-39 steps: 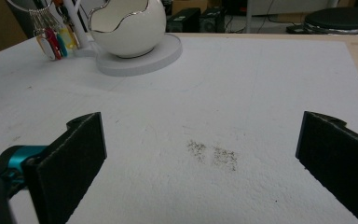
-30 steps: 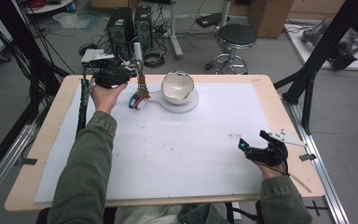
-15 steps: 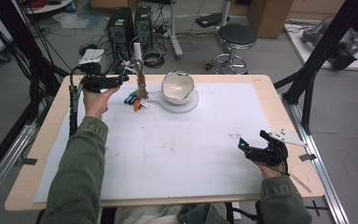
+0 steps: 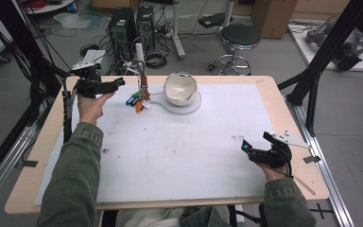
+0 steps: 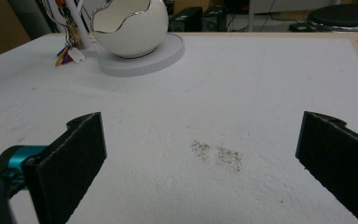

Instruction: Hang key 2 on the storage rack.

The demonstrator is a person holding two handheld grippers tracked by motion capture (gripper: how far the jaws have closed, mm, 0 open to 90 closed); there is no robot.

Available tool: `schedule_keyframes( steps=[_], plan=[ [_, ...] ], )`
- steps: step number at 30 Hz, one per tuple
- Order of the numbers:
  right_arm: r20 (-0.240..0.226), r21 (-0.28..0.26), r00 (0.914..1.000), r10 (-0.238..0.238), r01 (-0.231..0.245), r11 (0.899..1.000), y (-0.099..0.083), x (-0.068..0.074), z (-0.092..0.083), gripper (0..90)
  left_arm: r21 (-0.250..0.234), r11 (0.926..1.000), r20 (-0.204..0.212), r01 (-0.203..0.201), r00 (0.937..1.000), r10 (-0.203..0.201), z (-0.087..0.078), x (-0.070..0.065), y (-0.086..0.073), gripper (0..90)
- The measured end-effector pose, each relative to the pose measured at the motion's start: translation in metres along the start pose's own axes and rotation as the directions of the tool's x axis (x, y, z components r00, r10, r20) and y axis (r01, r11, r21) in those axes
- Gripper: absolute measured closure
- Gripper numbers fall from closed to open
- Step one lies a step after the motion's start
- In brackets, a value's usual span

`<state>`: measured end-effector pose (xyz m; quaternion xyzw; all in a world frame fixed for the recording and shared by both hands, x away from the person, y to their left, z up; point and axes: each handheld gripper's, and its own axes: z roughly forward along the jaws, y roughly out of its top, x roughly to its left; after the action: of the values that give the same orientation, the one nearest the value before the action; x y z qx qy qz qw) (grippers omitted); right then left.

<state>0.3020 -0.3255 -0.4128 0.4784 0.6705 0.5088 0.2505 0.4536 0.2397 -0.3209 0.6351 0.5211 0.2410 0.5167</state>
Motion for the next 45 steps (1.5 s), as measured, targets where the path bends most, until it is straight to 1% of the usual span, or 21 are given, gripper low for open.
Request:
schedule_keyframes(
  steps=[2, 4, 7, 12, 15, 17, 21, 22, 23, 27, 29, 34, 37, 45],
  plan=[
    [-0.001, 0.001, 1.0, 0.0, 0.0, 1.0, 0.0, 0.0, 0.0, 0.8, -0.004, 1.0, 0.003, 0.002, 1.0, -0.002, -0.003, 0.0, -0.001, 1.6],
    [0.001, 0.0, 1.0, -0.001, 0.001, 1.0, 0.0, 0.0, 0.0, 0.8, -0.001, 0.9999, -0.005, -0.015, 0.9999, 0.015, -0.007, -0.001, -0.001, 1.6],
    [0.003, -0.001, 1.0, -0.001, 0.001, 1.0, 0.0, 0.0, 0.0, 0.8, -0.002, 0.9998, -0.017, -0.021, 0.9996, 0.021, -0.013, 0.0, -0.004, 1.6],
    [0.005, 0.001, 1.0, -0.001, 0.001, 1.0, 0.0, 0.0, 0.001, 0.8, -0.034, 0.9994, -0.038, -0.002, 0.9993, 0.001, -0.026, 0.007, -0.014, 1.6],
    [0.002, 0.0, 1.0, -0.002, 0.002, 1.0, 0.0, 0.0, 0.001, 0.8, -0.033, 0.9995, -0.055, 0.002, 0.9985, -0.004, -0.032, 0.012, -0.017, 1.6],
    [0.002, 0.0, 1.0, -0.005, 0.005, 1.0, 0.001, 0.0, 0.002, 0.8, -0.042, 0.999, -0.061, 0.013, 0.998, -0.016, -0.037, 0.016, -0.02, 1.6],
    [0.004, 0.005, 1.0, -0.003, 0.003, 1.0, 0.0, 0.0, 0.002, 0.8, -0.049, 0.9987, -0.068, 0.012, 0.9976, -0.016, -0.045, 0.019, -0.026, 1.6],
    [0.003, 0.008, 1.0, -0.001, 0.001, 1.0, 0.0, 0.0, 0.002, 0.8, -0.052, 0.9985, -0.062, 0.018, 0.9979, -0.021, -0.047, 0.019, -0.029, 1.7],
    [0.003, 0.008, 1.0, -0.002, 0.002, 1.0, 0.0, 0.0, 0.003, 0.8, -0.051, 0.9985, -0.057, 0.022, 0.9981, -0.025, -0.048, 0.019, -0.031, 1.6],
    [0.002, 0.01, 1.0, 0.0, 0.0, 1.0, 0.0, 0.0, 0.003, 0.8, -0.035, 0.9993, -0.062, 0.015, 0.9979, -0.018, -0.053, 0.018, -0.038, 1.6],
    [0.002, 0.009, 1.0, -0.002, 0.002, 1.0, 0.0, 0.0, 0.002, 0.8, -0.042, 0.999, -0.061, 0.015, 0.998, -0.017, -0.055, 0.017, -0.041, 1.7],
    [-0.002, 0.009, 1.0, -0.001, 0.001, 1.0, 0.0, -0.001, 0.002, 0.8, -0.04, 0.9992, -0.083, 0.006, 0.9965, -0.009, -0.061, 0.017, -0.048, 1.6],
    [0.001, 0.011, 1.0, -0.001, 0.001, 1.0, 0.0, -0.001, 0.002, 0.8, -0.028, 0.9996, -0.098, -0.001, 0.9952, -0.001, -0.064, 0.02, -0.053, 1.6],
    [-0.001, 0.009, 1.0, -0.002, 0.002, 1.0, 0.0, -0.001, 0.002, 0.8, -0.041, 0.9992, -0.112, 0.007, 0.9937, -0.011, -0.076, 0.023, -0.063, 1.6]
  ],
)
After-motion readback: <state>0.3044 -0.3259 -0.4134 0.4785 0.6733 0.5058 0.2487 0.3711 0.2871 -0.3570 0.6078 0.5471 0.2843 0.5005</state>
